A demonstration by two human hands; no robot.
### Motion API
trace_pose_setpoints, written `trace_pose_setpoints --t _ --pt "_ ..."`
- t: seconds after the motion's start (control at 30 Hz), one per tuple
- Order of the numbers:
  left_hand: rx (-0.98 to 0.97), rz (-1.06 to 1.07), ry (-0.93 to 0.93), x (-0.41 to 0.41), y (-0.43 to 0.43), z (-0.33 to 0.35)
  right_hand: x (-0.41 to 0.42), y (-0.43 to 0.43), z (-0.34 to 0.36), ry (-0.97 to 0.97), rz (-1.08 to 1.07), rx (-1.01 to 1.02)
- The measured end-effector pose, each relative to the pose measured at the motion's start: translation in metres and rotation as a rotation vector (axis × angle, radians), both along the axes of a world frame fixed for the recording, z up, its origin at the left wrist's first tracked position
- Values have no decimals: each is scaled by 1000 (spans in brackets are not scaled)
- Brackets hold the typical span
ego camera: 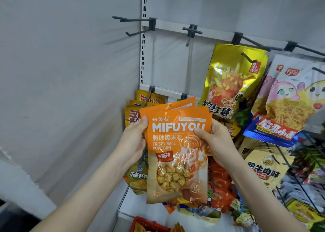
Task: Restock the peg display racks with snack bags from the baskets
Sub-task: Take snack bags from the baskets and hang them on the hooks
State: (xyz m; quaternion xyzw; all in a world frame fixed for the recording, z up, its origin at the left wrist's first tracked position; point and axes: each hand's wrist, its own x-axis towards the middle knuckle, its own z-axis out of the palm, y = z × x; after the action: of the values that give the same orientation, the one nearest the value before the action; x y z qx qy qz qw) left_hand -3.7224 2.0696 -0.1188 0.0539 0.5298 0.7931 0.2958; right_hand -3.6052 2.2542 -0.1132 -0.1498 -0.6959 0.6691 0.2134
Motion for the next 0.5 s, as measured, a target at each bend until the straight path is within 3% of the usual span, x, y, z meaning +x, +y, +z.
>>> trace_pose_setpoints --t 0.33,0.5 --pt "-99 -3 38 16 13 -1 8 6 -10 -97 -150 226" --pt "-127 38 54 19 12 -2 16 9 -14 -74 -84 181"
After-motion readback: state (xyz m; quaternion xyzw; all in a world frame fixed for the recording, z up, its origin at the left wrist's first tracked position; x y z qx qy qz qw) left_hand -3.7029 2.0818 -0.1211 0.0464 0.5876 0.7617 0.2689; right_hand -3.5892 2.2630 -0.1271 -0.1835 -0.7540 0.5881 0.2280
